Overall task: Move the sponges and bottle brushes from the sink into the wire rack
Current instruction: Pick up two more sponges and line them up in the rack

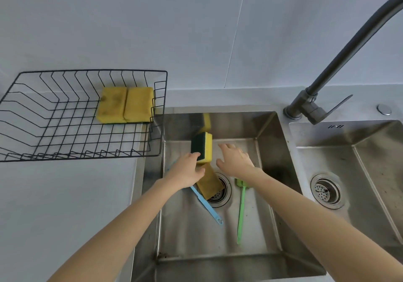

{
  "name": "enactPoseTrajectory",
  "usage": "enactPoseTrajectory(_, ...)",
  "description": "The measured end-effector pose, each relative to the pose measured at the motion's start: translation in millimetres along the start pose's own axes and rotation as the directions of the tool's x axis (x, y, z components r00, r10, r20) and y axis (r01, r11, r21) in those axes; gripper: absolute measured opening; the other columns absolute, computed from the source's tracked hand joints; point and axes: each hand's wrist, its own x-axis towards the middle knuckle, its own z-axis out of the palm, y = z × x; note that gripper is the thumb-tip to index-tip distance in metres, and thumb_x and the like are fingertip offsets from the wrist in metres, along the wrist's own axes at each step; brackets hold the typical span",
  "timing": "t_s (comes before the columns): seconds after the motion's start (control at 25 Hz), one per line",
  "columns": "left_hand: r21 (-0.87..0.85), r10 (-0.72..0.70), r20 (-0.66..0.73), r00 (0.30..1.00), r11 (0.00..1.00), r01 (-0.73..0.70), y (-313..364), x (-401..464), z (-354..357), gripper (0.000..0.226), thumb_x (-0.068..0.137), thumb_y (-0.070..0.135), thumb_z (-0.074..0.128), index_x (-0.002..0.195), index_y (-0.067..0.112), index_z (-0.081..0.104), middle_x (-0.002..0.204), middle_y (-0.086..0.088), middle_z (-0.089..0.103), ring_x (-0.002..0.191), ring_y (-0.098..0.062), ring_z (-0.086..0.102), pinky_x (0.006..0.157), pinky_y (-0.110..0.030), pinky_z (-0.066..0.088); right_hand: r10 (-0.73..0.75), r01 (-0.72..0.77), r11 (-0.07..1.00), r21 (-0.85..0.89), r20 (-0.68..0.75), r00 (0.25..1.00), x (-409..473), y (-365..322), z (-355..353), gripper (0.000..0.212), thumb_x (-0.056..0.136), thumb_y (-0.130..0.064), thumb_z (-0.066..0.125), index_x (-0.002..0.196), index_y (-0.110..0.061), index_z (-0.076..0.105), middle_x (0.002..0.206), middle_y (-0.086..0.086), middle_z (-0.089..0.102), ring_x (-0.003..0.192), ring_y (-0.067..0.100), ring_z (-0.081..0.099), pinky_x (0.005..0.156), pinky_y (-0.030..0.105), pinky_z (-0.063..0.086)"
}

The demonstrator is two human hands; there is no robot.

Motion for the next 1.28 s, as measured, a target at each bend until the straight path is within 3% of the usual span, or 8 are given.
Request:
enactPoseTrajectory(0.44,0.055,-0.131,0.032,0.991,0.99,0.13,-23.3,41.3,47.7,0.056,0.088,0.031,0.052,0.136,0.007,0.034,0.142,-0.013,0.039,0.13,-0.031,0.035,0.105,-0.041,0.037,0.149,-0.177,0.909,0.378,0.103,0.983,60.2,5.4,35.7,0.054,0.096,-0.029,0.043,0.143,-0.007,0.028,0.141,0.018,0.045,0.124,0.035,0.048,0.098,0.04,0.044)
enactPoseTrajectory(0.64,0.163,-0.111,0.004,0.994,0.981,0.108,-33.4,59.9,63.4,0.057,0.086,0.037,0.053,0.134,0.013,0.038,0.139,-0.009,0.044,0.127,-0.028,0.036,0.101,-0.04,0.036,0.183,-0.228,0.872,0.433,0.144,0.972,84.6,2.1,49.5,0.061,0.093,-0.039,0.048,0.14,-0.007,0.029,0.134,0.017,0.051,0.12,0.034,0.051,0.092,0.04,0.045)
enactPoseTrajectory(0.8,0.243,-0.115,-0.046,0.992,0.962,0.123,-37.2,65.6,72.4,0.057,0.083,0.044,0.054,0.129,0.013,0.043,0.133,-0.006,0.051,0.121,-0.027,0.039,0.096,-0.037,0.034,0.2,-0.25,0.827,0.503,0.153,0.968,94.9,-0.1,61.4,0.057,0.091,-0.033,0.053,0.137,-0.007,0.032,0.128,0.016,0.054,0.113,0.031,0.054,0.083,0.036,0.047)
enactPoseTrajectory(1.0,0.268,-0.125,-0.086,0.988,0.953,0.144,-37.1,69.7,78.7,0.059,0.081,0.047,0.055,0.129,0.013,0.043,0.131,-0.007,0.052,0.12,-0.027,0.039,0.095,-0.036,0.033,0.209,-0.241,0.784,0.572,0.124,0.97,94.3,4.9,61.7,0.054,0.09,-0.026,0.054,0.136,-0.008,0.033,0.124,0.015,0.054,0.097,0.026,0.055,0.074,0.029,0.047)
enactPoseTrajectory(1.28,0.129,-0.073,-0.119,0.99,0.988,0.089,-28.4,53.8,78.6,0.054,0.079,0.036,0.062,0.123,0.014,0.041,0.127,-0.007,0.053,0.119,-0.026,0.039,0.094,-0.034,0.033,0.226,-0.166,0.817,0.552,-0.041,0.973,78.2,28.2,46.9,0.063,0.087,-0.023,0.058,0.141,-0.009,0.029,0.135,0.016,0.046,0.115,0.032,0.052,0.084,0.033,0.046)
